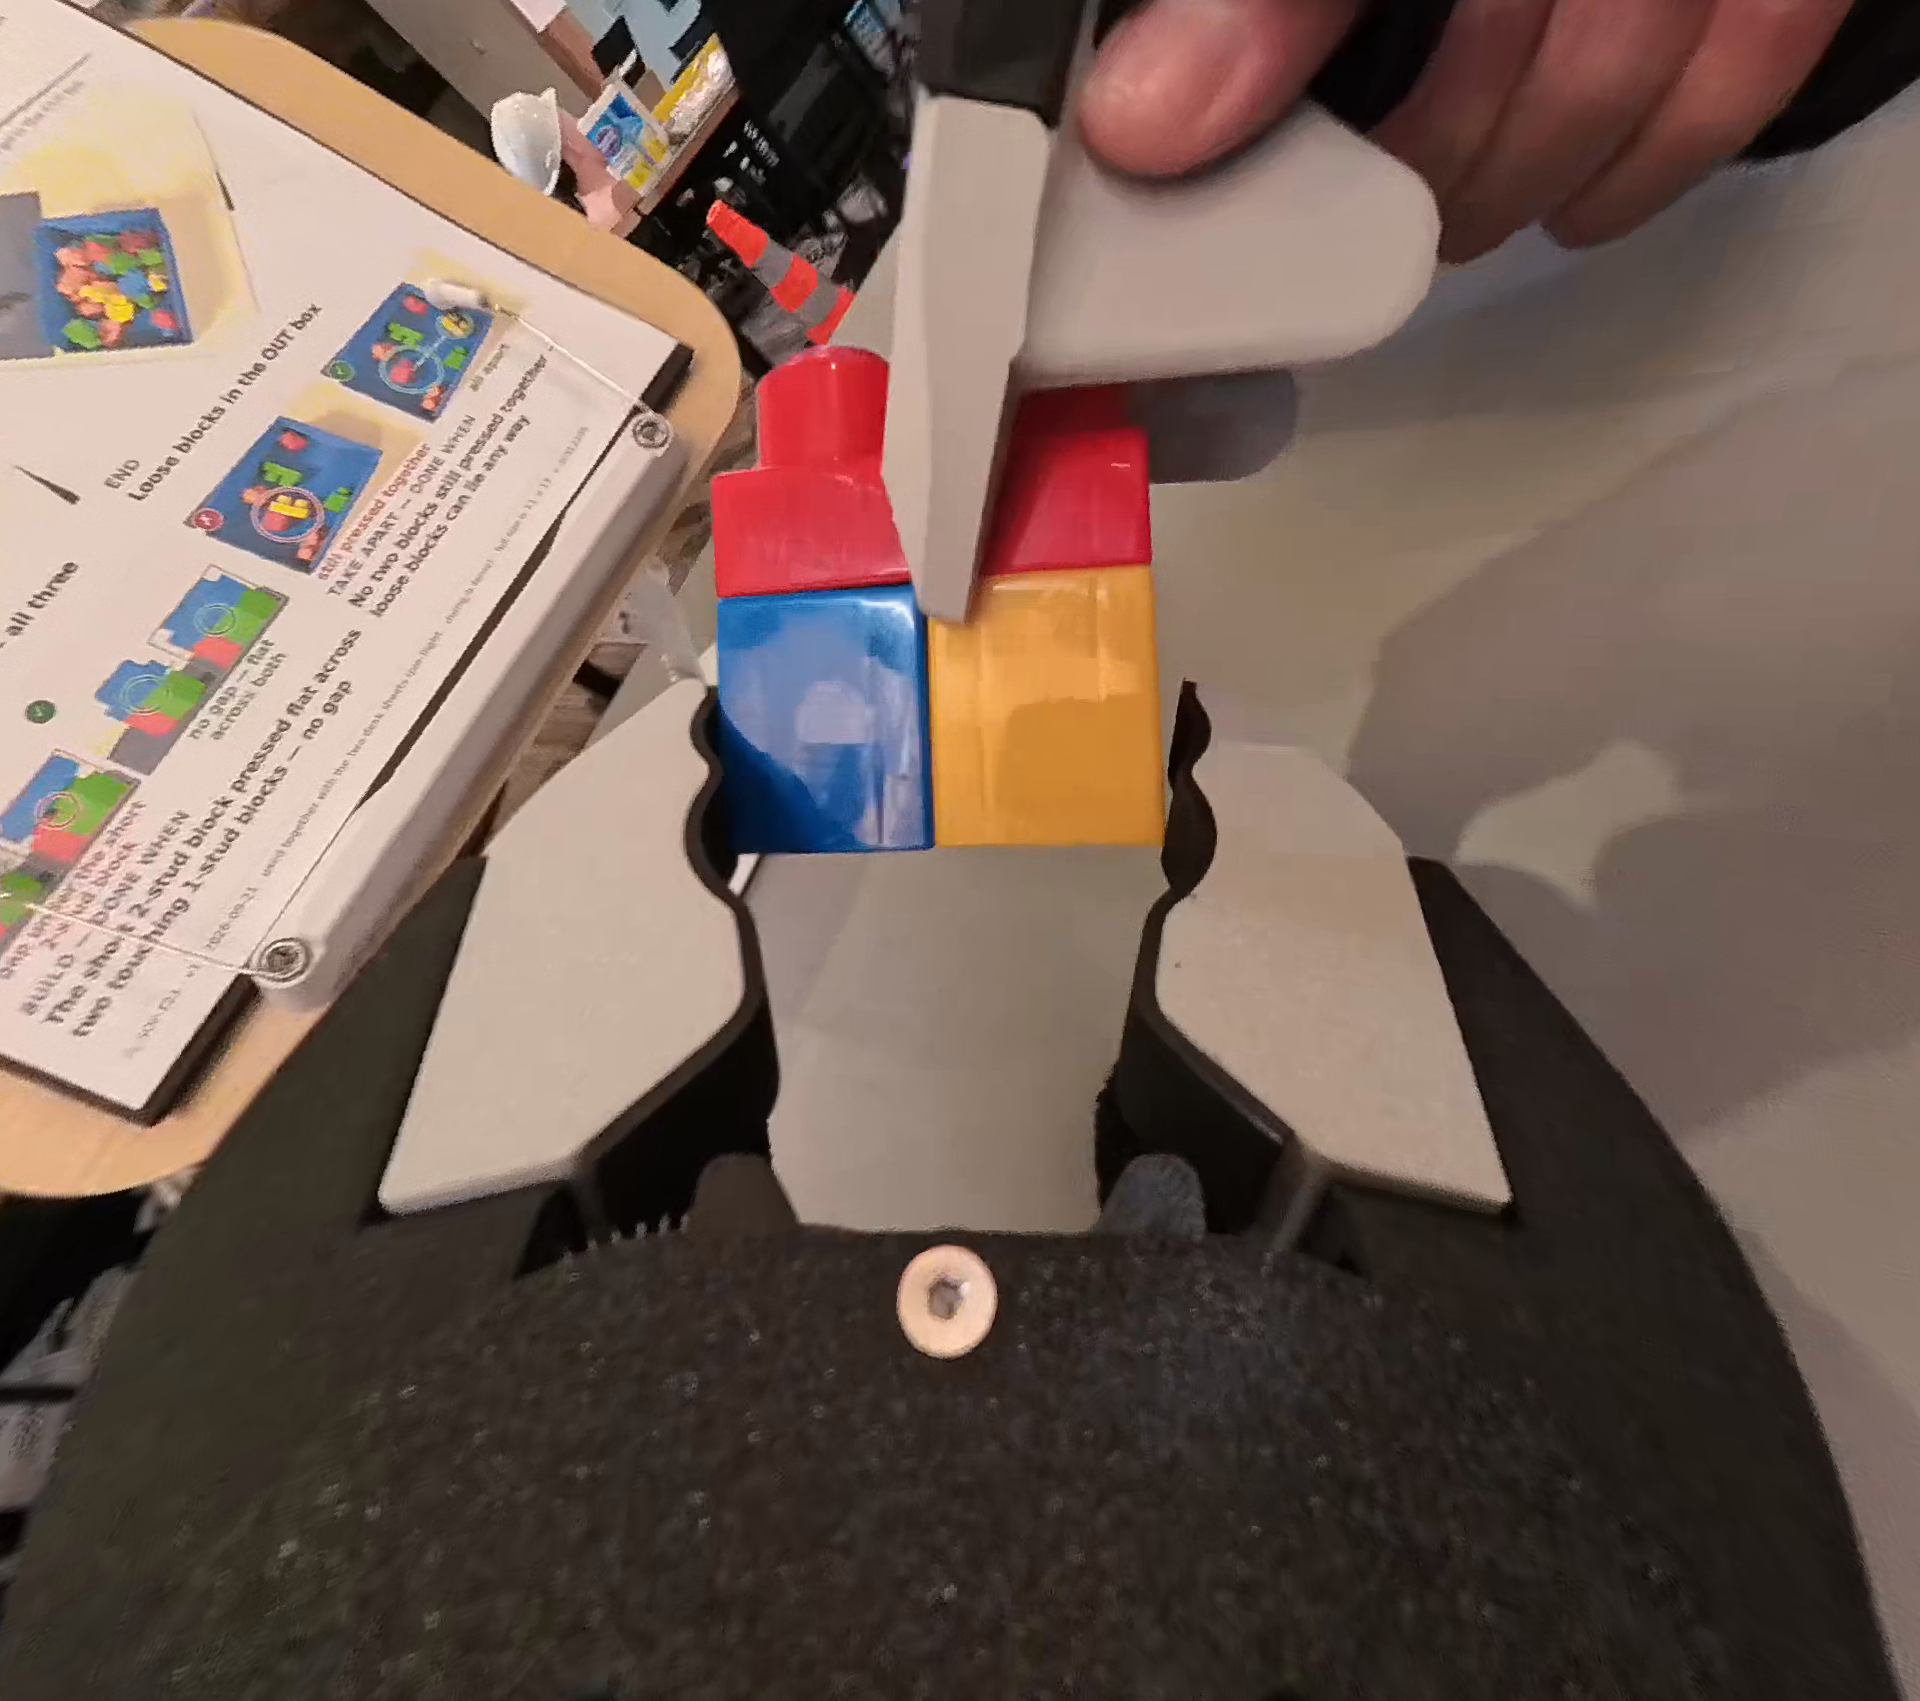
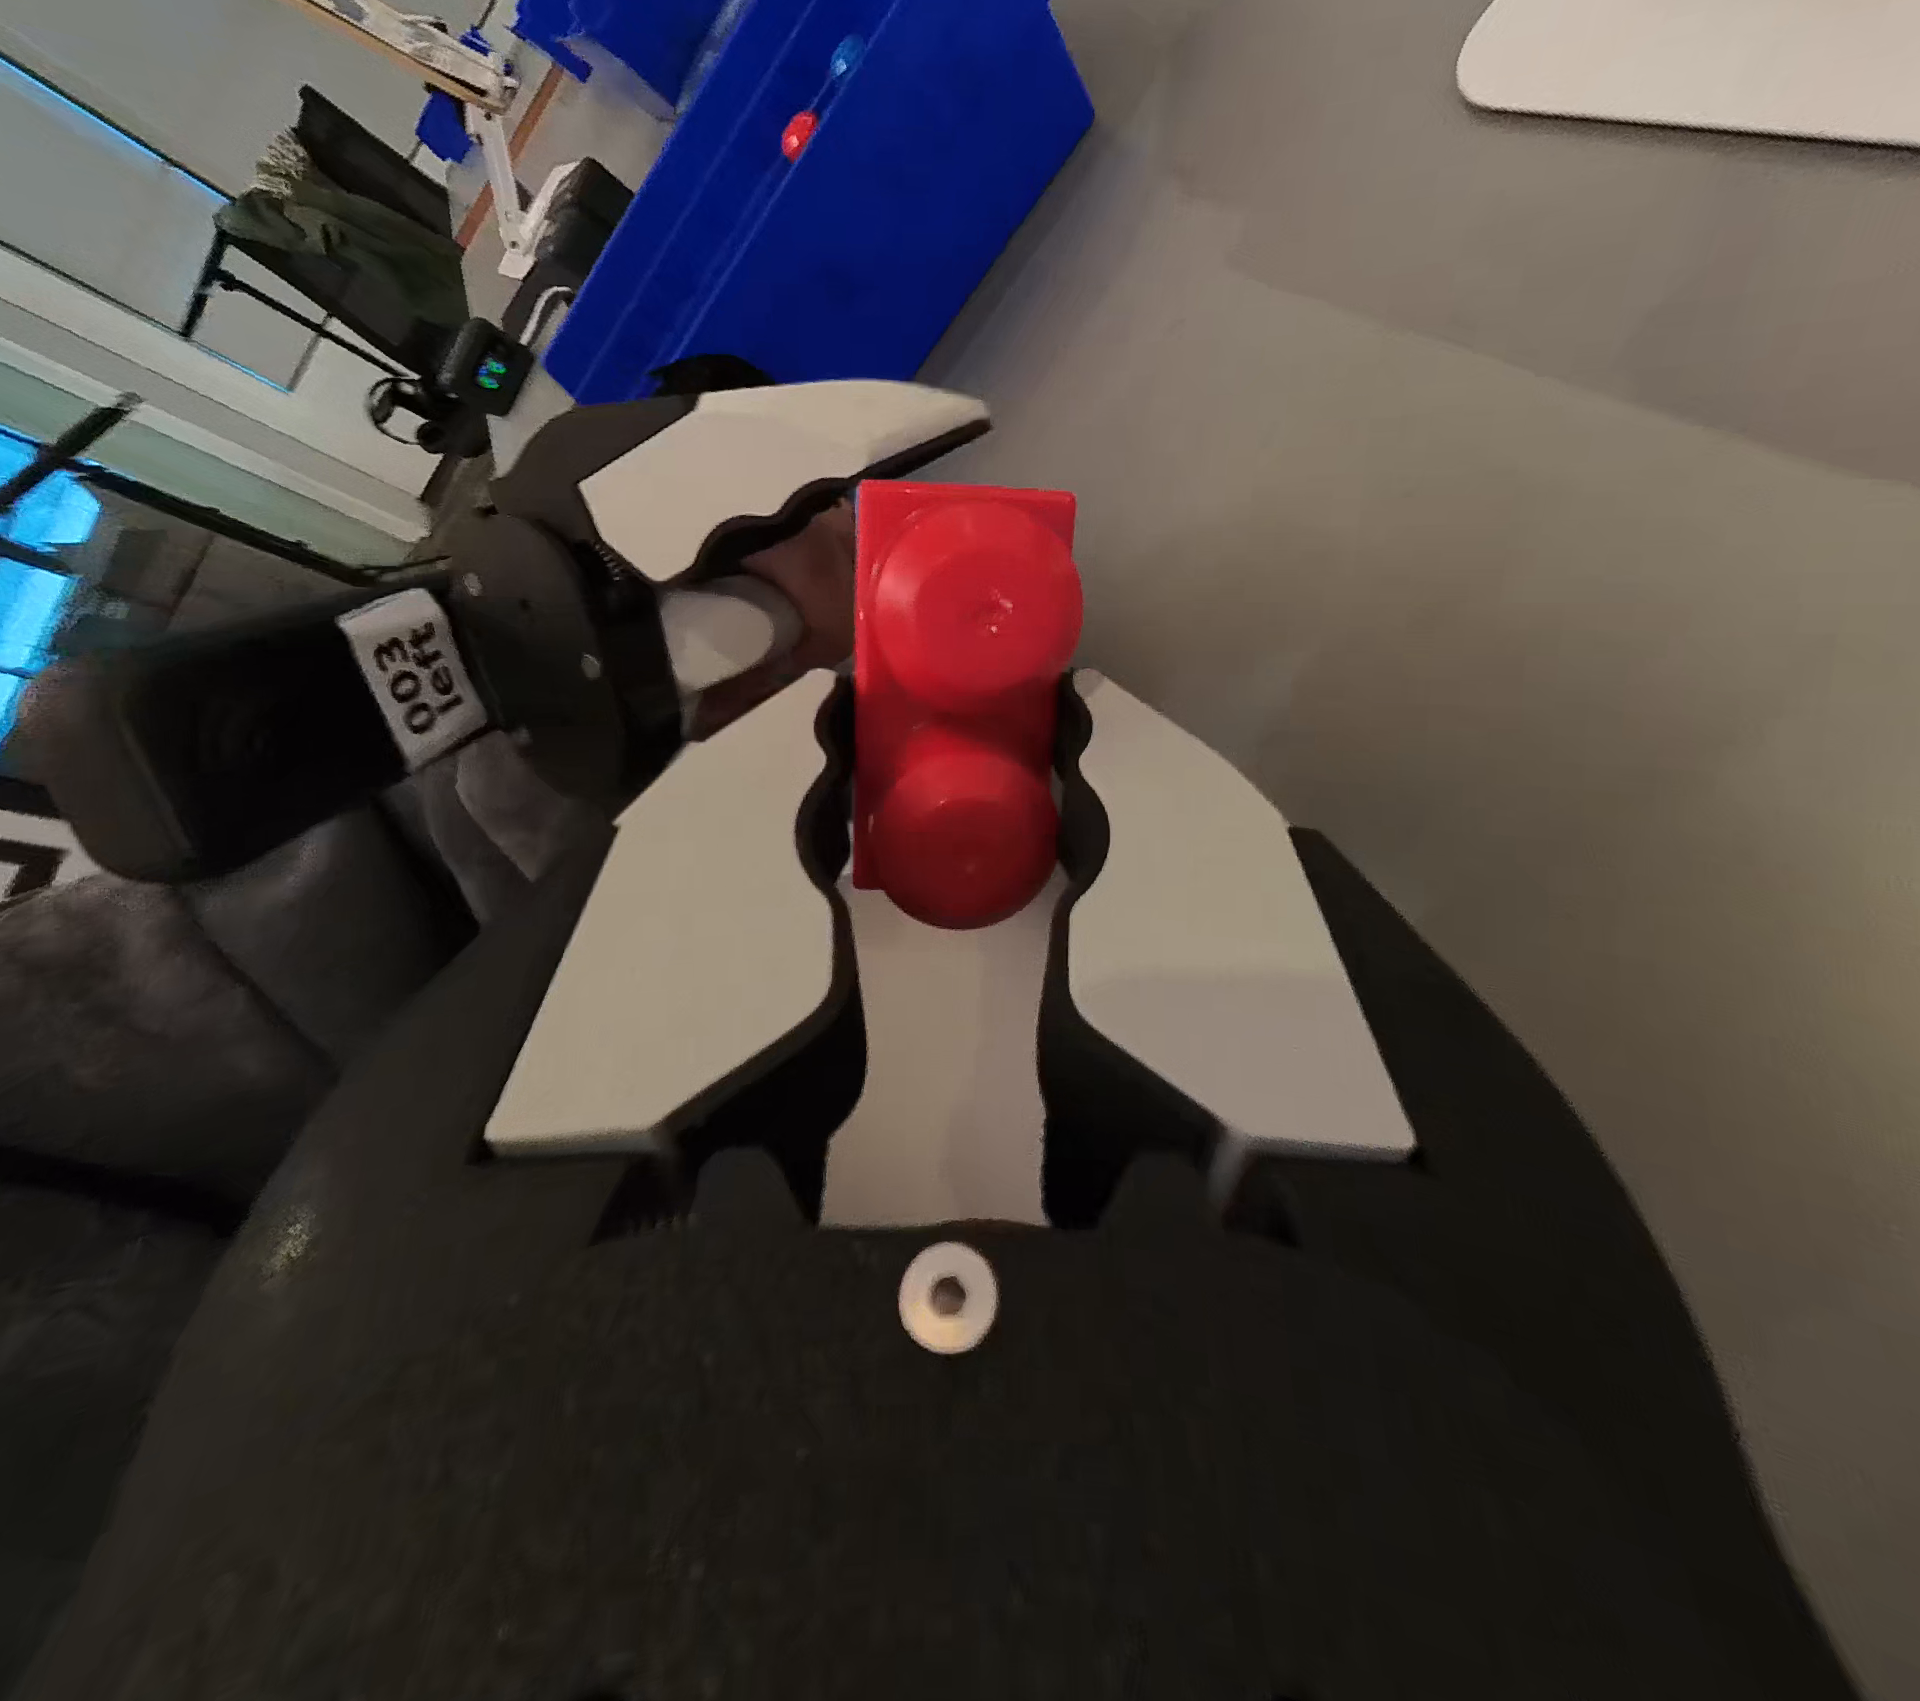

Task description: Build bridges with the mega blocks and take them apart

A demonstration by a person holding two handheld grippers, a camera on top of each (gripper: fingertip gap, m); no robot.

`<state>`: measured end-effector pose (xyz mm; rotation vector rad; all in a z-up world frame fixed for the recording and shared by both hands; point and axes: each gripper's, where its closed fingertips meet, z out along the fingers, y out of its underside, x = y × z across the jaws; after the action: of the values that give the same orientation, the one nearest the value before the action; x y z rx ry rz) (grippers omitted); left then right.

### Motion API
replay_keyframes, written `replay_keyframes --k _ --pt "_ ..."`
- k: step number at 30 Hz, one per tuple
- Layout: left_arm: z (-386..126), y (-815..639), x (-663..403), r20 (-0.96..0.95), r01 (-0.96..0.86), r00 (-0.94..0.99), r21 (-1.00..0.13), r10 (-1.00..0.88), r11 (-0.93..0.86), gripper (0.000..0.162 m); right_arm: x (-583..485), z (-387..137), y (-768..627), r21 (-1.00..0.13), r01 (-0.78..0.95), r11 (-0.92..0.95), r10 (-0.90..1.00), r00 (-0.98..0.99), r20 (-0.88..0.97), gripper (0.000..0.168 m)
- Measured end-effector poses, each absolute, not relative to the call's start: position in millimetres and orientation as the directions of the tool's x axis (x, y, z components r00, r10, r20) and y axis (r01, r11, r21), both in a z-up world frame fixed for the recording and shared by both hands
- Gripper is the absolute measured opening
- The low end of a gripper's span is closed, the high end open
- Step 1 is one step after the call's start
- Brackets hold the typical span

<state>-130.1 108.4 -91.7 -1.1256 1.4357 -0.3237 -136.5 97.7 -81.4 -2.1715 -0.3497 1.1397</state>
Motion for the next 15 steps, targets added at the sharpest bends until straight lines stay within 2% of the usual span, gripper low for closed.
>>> replay_keyframes --k 4,6,8,11,15 --pt "-70 94 -135 -0.567 -0.353 0.234 -0.807 -0.79 0.474 0.08 -92 -51 87 -0.75 -0.11 -0.653 0.463 0.726 -0.509 0.037" --pt "-63 97 -139 -0.511 -0.327 0.298 -0.848 -0.806 0.417 0.072 -59 -25 72 -0.799 -0.122 -0.588 0.432 0.788 -0.438 0.037" --pt "-67 109 -144 -0.386 -0.327 0.375 -0.906 -0.843 0.27 0.063 -20 -2 53 -0.837 -0.099 -0.537 0.368 0.866 -0.339 0.037" --pt "-93 111 -145 -0.109 -0.348 0.381 -0.937 -0.918 -0.033 0.067 46 22 24 -0.848 -0.093 -0.522 0.22 0.946 -0.239 0.037" --pt "-111 112 -148 0.071 -0.355 0.414 -0.906 -0.908 -0.233 0.067 142 11 -5 -0.764 -0.144 -0.629 -0.081 0.989 -0.12 0.037"
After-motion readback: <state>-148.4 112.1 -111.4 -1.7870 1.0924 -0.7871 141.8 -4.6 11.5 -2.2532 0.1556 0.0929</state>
